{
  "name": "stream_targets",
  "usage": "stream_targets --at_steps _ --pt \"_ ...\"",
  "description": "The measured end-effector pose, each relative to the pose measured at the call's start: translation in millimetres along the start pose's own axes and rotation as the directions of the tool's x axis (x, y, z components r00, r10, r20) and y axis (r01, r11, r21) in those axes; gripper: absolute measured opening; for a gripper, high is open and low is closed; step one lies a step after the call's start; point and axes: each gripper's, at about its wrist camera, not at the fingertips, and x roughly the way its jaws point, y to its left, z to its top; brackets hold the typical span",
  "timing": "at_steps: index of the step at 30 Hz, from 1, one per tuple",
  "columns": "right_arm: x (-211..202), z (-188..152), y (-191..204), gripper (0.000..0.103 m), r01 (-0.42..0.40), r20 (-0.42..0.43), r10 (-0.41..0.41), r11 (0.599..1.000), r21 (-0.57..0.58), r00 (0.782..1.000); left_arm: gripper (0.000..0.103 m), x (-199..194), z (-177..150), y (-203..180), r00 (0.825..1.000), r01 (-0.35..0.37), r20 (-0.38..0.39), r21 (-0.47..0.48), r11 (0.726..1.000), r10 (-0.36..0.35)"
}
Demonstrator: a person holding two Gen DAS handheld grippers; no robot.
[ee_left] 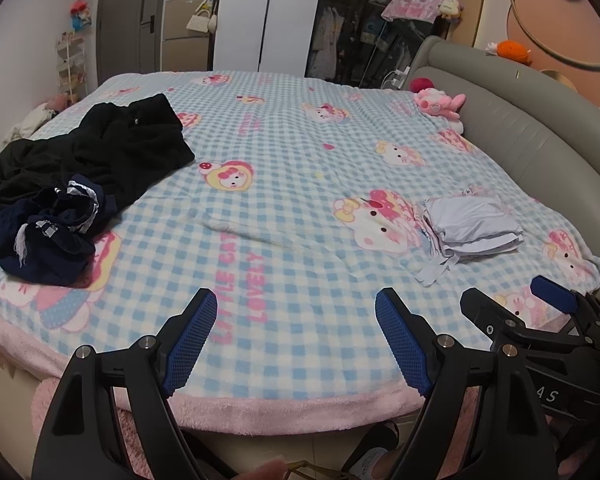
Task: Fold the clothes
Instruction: 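Move both tools toward the pile of dark clothes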
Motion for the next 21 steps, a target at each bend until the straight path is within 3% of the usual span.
stream_targets --at_steps 4,7,9,13,16,21 --pt "-3 5 -2 0.103 -0.008 0.009 0.008 1.0 -0.019 1.0 0.084 -1 6 11 1.0 0.026 0.015 -0.027 0.999 -0.026" --pt "3 18 28 0.103 -0.023 0.003 0.023 0.995 -0.102 1.0 0.084 -1 12 29 0.999 0.028 0.022 -0.055 0.998 -0.027" --pt "8 29 42 0.103 -0.094 0.011 0.096 0.987 -0.133 0.995 0.084 -3 16 47 0.999 0.016 0.033 -0.073 0.997 -0.013" --pt "24 45 90 0.103 -0.2 0.018 0.209 0.953 -0.227 0.978 0.084 -7 18 105 0.995 -0.085 0.044 -0.15 0.985 0.092" --pt "41 55 137 0.103 -0.266 0.007 0.281 0.916 -0.302 0.96 0.084 -10 18 154 0.985 -0.156 0.04 -0.225 0.962 0.169" --pt "76 59 234 0.098 -0.354 -0.074 0.355 0.848 -0.394 0.932 0.084 -9 7 240 0.962 -0.256 -0.009 -0.371 0.893 0.273"
